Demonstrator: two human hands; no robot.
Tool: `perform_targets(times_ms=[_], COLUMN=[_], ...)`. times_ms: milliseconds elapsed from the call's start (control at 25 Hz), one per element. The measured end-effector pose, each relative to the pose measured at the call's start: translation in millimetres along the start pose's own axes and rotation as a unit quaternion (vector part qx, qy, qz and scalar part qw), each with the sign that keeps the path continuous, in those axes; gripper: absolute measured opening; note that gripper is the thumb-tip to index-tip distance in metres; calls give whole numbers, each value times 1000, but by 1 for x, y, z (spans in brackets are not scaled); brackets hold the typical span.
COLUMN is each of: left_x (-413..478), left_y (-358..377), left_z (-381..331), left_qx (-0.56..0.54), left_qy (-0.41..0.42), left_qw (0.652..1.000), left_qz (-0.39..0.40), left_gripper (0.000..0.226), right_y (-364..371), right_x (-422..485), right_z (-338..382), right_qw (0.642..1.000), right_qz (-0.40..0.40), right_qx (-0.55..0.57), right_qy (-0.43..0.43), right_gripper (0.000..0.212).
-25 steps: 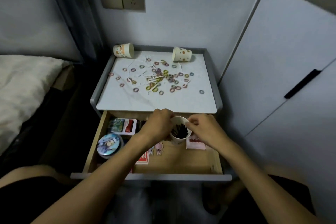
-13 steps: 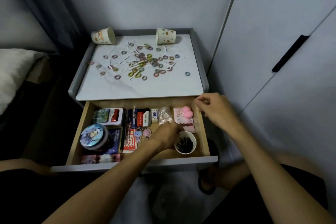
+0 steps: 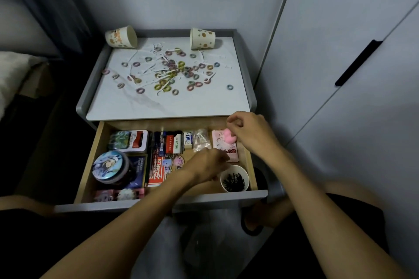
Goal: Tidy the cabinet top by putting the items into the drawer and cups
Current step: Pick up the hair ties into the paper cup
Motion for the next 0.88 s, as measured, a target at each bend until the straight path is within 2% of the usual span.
perform_targets(times_ms=[120,320,480,560,640,720,800,880], left_x=[-10,-33,-42,-39,-32,-21,-11,-3], left_y=[-31,-117,-187,-218,-241,-257,-263,-270], left_z=[3,25,55,67,78,89,102,117], left_qx=[-43,-131,-270,-316,-348,-372,-384,-404], left_qy=[-6,-24,-49,-52,-54,-53,-53,-57], left_qw=[999,988,953,935,921,911,906,897], left_qz=[-13,-79,-127,-151,-168,-172,-169,-168], left_gripper=[33,22,17,16,16,18,21,22], right_y=[13,29,32,23,13,7,5,6], right_x=[6,17,39,73,120,176,228,276], right_z=[10,24,40,53,65,73,80,92], right_qw=[1000,1000,999,998,993,976,933,895], right_qz=[7,10,11,-9,-23,-9,31,49], right_qx=[17,6,17,-9,-63,-170,-323,-404], right_qy=[-11,-22,-31,-63,-102,-133,-158,-182], right_gripper=[25,24,23,23,28,42,51,43])
Point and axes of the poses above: each hand's wrist, its own x-axis towards the middle knuckle, its own y-axis out of the palm, z = x × y, the point moved 8 cm from there along x, towards the middle knuckle, and after that the axes turned 12 degrees about -y, right-handed, at the moved point
